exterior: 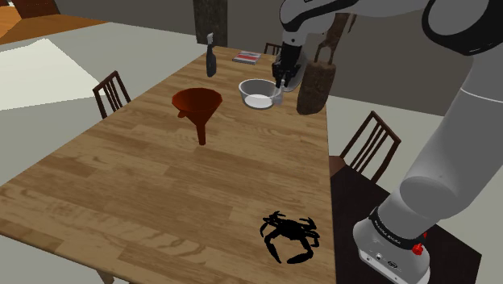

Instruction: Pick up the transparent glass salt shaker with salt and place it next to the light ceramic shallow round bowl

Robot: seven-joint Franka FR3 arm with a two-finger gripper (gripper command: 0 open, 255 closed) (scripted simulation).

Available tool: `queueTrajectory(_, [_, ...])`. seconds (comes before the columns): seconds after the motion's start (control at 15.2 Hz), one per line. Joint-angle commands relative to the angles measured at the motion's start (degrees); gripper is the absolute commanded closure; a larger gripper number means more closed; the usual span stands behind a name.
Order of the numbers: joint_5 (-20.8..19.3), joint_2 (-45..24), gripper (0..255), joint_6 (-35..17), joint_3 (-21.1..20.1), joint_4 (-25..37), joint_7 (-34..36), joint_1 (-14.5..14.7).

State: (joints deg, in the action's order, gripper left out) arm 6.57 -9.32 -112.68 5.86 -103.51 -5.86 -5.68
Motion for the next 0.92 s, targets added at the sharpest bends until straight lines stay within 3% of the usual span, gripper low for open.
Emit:
queueTrajectory(0.0, [0.1,-0.5,255,-1.6,0.0,-1.0,-0.1,0.0])
queueTrajectory(0.86, [1.0,-3.8,255,-10.1,-0.3,-6.4,-1.3,0.0])
